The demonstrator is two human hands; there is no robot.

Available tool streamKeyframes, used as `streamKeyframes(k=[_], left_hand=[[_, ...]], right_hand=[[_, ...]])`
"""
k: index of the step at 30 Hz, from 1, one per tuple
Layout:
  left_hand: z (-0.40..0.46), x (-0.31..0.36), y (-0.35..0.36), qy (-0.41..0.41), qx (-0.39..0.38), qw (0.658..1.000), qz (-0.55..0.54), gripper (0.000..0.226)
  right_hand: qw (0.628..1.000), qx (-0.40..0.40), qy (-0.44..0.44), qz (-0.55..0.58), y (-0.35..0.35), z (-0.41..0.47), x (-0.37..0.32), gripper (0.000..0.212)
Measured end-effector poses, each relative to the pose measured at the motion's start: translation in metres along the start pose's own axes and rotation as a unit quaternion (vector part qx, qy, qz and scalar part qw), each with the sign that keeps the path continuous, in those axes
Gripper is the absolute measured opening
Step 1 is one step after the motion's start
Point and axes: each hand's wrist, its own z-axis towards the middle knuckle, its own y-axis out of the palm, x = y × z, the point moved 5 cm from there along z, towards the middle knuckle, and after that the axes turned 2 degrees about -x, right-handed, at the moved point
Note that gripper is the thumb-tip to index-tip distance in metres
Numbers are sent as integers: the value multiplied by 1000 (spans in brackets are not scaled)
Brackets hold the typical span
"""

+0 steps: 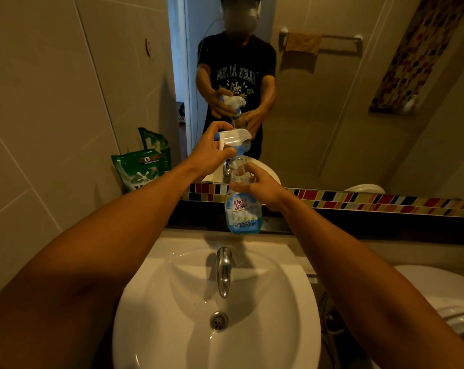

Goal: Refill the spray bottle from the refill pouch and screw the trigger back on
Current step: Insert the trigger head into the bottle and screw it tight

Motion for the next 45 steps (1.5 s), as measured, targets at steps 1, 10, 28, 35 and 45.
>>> streamKeyframes(k=[1,10,28,35,45], left_hand=[[-1,-1,1,-1,-7,1000,-3,52],[-2,0,1,5,6,1000,8,51],[-6,4,8,21,17,1000,12,51],[-10,3,10,20,19,1000,5,53],[-10,6,12,12,17,1000,-4,53]], right_hand=[[1000,-2,2,-2,0,0,1,33],[1000,2,7,-5,1,3,7,35],[1000,3,-2,-14,2,0,3,32],[1000,2,-1,-15,2,-2,4,32],[1000,1,2,-2,4,-2,2,33]])
